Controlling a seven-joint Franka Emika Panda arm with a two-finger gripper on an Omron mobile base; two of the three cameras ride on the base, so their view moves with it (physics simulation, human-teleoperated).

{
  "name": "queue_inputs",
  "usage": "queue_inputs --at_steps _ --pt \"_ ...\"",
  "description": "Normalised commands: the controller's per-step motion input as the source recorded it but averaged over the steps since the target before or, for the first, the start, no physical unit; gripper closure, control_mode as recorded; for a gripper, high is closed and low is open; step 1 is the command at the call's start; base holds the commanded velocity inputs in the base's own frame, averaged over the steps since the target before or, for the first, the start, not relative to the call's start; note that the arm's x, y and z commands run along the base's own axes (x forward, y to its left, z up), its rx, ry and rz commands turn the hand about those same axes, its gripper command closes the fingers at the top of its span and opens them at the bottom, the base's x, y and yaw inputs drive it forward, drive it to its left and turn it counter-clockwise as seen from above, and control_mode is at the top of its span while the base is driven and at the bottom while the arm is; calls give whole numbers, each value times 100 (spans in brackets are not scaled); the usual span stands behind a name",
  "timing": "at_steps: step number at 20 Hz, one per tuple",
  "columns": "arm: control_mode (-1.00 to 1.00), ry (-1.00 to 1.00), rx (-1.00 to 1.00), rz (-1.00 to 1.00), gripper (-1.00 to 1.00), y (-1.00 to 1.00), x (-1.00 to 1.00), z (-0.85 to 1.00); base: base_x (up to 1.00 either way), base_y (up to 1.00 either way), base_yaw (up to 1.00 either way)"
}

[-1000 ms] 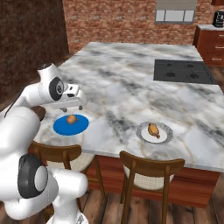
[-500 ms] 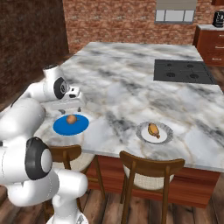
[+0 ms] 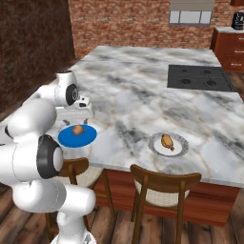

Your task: Pick the chicken drumstick and onion from their plates and place them in the bowl. Then put the bowl in the fridge.

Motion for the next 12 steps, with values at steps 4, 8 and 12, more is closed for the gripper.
queue_inputs --at_steps 4,8,12 --pt "-100 1 8 5 -100 19 9 -16 0 0 0" --pt "-100 0 3 9 -100 24 2 -16 0 0 0" --pt "-100 0 2 10 -100 19 0 -15 0 0 0"
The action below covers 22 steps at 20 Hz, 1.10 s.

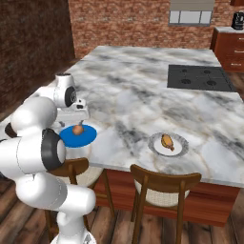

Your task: Pick the chicken drumstick and onion from their plates and place them in the bowl. Then put the bowl in the fridge.

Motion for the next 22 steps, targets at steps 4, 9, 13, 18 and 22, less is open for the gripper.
queue_inputs --at_steps 4,9,13,18,22 --pt "-100 0 0 8 -100 15 0 -11 0 0 0" --pt "-100 -2 1 2 -100 11 6 -6 0 0 0" --pt "-100 0 0 0 -100 8 18 -8 0 0 0" --pt "-100 0 0 0 -100 8 13 -12 0 0 0" --pt "-100 8 0 0 -100 6 25 -19 0 0 0"
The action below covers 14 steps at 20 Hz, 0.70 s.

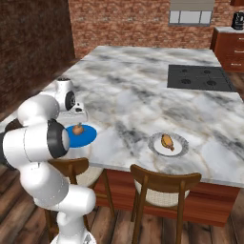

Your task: Pick the chicken drumstick and onion from their plates and place them in the bowl. Then put the bowl in the fridge.

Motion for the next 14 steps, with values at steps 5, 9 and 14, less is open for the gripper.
queue_inputs --at_steps 5,9,14 --pt "-100 7 0 0 -100 3 25 -18 0 0 0" --pt "-100 6 0 0 -100 2 28 -19 0 0 0" --pt "-100 1 0 0 -100 7 22 -16 0 0 0"
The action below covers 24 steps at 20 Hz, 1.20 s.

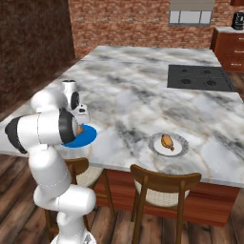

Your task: Pick the chicken drumstick and onion from their plates and place them in the bowl. Then put the bowl in the fridge.

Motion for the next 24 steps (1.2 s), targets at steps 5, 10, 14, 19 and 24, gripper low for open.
queue_inputs --at_steps 5,10,14,19,24 --pt "-100 1 0 0 -100 8 23 -18 0 0 0" --pt "-100 2 0 0 -100 8 19 -20 0 0 0" --pt "-100 0 0 0 -100 4 20 -18 0 0 0" --pt "-100 2 0 -4 -100 5 20 -20 0 0 0" --pt "-100 0 0 -12 -100 6 16 -9 0 0 0"
